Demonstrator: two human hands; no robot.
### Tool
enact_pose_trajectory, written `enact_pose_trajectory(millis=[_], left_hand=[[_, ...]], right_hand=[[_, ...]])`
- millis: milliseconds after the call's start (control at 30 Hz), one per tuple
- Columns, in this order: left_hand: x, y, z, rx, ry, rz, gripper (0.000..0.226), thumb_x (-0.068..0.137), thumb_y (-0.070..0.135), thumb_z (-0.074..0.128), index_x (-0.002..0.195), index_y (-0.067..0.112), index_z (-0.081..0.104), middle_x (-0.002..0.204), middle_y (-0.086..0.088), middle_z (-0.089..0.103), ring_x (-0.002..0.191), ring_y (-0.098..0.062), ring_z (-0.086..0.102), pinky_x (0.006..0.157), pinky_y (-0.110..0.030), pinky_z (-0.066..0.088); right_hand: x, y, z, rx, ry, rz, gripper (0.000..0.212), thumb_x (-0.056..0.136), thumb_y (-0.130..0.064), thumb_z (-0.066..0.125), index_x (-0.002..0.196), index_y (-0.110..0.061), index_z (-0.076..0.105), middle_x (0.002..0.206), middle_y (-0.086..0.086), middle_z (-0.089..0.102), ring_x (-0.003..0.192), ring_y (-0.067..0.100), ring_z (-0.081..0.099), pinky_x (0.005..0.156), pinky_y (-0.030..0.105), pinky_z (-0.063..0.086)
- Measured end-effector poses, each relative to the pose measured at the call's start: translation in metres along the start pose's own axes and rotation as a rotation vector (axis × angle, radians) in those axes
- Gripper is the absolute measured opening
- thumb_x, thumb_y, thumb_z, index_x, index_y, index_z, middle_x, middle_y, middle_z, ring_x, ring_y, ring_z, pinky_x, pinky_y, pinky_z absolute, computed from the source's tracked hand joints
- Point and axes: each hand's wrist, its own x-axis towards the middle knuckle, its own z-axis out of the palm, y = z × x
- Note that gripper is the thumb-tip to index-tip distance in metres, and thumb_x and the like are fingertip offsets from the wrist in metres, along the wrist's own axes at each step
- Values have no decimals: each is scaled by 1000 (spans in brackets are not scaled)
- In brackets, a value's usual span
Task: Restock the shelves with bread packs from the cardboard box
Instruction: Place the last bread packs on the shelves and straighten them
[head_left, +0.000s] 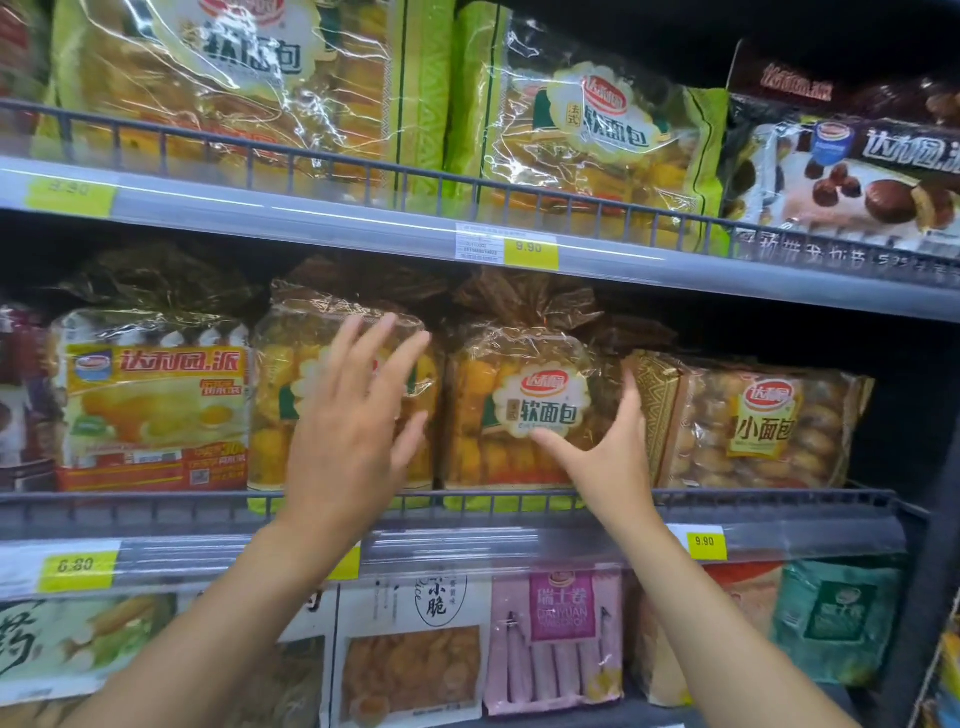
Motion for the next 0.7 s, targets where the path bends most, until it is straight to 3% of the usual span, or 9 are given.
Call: enact_pose_trajectory(millis=[100,167,233,300,367,400,467,533,700], left_hand=[[-15,-36,-30,-74,81,-378,80,89,29,73,155,12,31,157,-11,34,150,-27,25,124,-45,24],[-17,-61,-37,-108,-39,-624,86,88,39,74,155,9,27,152,-13,38,142,-30,36,115,-48,35],[-13,-76,-42,-161,-250,-808,87,85,53,73,148,7,36,137,-14,55,125,-32,54,98,-47,49],[-7,-79,-46,-233,-450,-870,66,83,57,72,124,7,57,97,-5,70,86,-23,66,69,-33,51],[2,-76,-48,-249,-580,-852,44,84,56,71,99,18,55,80,1,66,70,-18,60,55,-27,42],[7,-74,-50,-284,-615,-843,42,85,55,71,99,22,49,87,1,66,75,-19,60,58,-26,44],[14,-75,-51,-399,-637,-838,50,84,52,73,114,30,40,107,2,60,95,-20,57,80,-26,47],[16,-80,-48,-475,-640,-841,56,83,49,74,121,33,36,113,3,57,104,-20,55,91,-30,45],[14,-92,-39,-536,-653,-814,76,74,55,81,136,30,44,113,8,65,104,-17,65,87,-30,52]], right_hand=[[14,0,-2,57,-47,112,128,66,-48,91,161,-27,8,164,0,29,148,19,33,115,31,27],[23,0,0,61,-110,194,124,68,-48,90,161,-22,13,160,4,38,144,24,39,113,33,31],[30,1,1,66,-175,231,118,68,-48,90,159,-21,20,154,4,46,136,23,46,110,33,36],[36,0,-1,73,-226,253,114,67,-46,91,156,-20,26,147,1,51,126,19,50,104,30,38],[41,-1,-3,80,-269,278,116,63,-47,93,155,-21,28,143,0,53,123,18,51,102,31,40],[42,0,-4,78,-284,292,118,61,-49,93,155,-22,28,143,0,53,125,19,51,103,32,42],[44,0,-4,76,-295,302,118,58,-53,93,154,-23,30,142,-1,54,125,21,52,104,35,44],[42,-1,-1,83,-294,297,114,61,-53,92,153,-23,32,138,-2,55,122,20,53,102,34,43],[38,-8,10,57,-277,282,108,64,-54,90,151,-21,34,136,0,58,124,23,55,101,33,43]])
